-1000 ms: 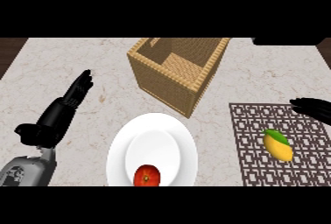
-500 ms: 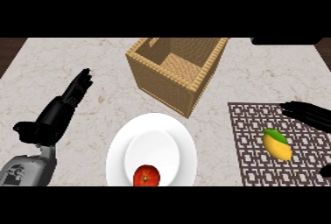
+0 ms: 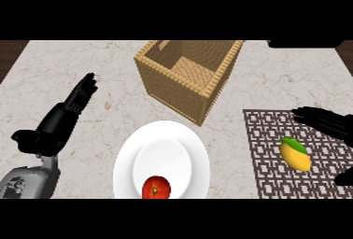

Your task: Pick the lemon from the placemat and place it in the basket

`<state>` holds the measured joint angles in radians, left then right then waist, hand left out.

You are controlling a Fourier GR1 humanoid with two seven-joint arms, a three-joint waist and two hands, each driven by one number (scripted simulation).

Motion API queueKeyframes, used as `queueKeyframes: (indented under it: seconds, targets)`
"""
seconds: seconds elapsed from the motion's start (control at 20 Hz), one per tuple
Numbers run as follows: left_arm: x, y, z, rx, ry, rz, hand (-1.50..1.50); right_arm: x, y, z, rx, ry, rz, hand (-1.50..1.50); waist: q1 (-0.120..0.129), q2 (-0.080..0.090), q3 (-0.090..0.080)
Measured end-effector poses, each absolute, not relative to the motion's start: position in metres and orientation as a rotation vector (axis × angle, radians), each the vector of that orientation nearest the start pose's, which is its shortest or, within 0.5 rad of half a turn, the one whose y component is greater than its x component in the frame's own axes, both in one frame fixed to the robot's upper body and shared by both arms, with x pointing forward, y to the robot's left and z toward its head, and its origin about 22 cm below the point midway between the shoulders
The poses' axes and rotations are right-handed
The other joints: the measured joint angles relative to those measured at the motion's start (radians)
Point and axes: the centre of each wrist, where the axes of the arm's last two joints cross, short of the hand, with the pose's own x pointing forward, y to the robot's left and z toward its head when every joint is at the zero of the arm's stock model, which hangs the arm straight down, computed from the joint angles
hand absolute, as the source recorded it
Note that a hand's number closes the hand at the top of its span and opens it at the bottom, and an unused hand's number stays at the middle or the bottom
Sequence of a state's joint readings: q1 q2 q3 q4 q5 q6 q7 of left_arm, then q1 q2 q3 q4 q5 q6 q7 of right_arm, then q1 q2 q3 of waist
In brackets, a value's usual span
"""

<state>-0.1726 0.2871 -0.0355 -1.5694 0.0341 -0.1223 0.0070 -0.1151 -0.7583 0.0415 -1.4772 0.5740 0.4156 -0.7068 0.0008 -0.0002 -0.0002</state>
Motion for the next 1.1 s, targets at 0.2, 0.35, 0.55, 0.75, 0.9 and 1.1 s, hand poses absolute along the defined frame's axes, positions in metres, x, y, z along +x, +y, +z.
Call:
queueKeyframes:
  seconds: [0.2, 0.35, 0.55, 0.75, 0.9, 1.1]
  targets:
    - [0.278, 0.266, 0.061, 0.047, -1.695, -0.378, 0.0, 0.268, -0.384, 0.093, -0.29, -1.589, 1.574, -1.5, 0.001, 0.0, 0.0]
    - [0.28, 0.266, 0.06, 0.043, -1.69, -0.382, 0.0, 0.264, -0.378, 0.087, -0.3, -1.576, 1.596, -1.5, -0.001, 0.0, 0.0]
    - [0.277, 0.273, 0.06, 0.038, -1.686, -0.384, 0.0, 0.261, -0.373, 0.079, -0.301, -1.561, 1.621, -1.5, -0.001, 0.0, 0.0]
    - [0.273, 0.272, 0.056, 0.046, -1.689, -0.38, 0.0, 0.265, -0.364, 0.071, -0.304, -1.542, 1.633, -1.5, 0.001, 0.0, 0.0]
    - [0.275, 0.267, 0.059, 0.048, -1.687, -0.379, 0.0, 0.271, -0.362, 0.065, -0.313, -1.523, 1.642, -1.5, 0.001, 0.0, 0.0]
    - [0.277, 0.272, 0.063, 0.041, -1.686, -0.38, 0.0, 0.273, -0.353, 0.059, -0.328, -1.491, 1.652, -1.5, 0.001, 0.0, 0.0]
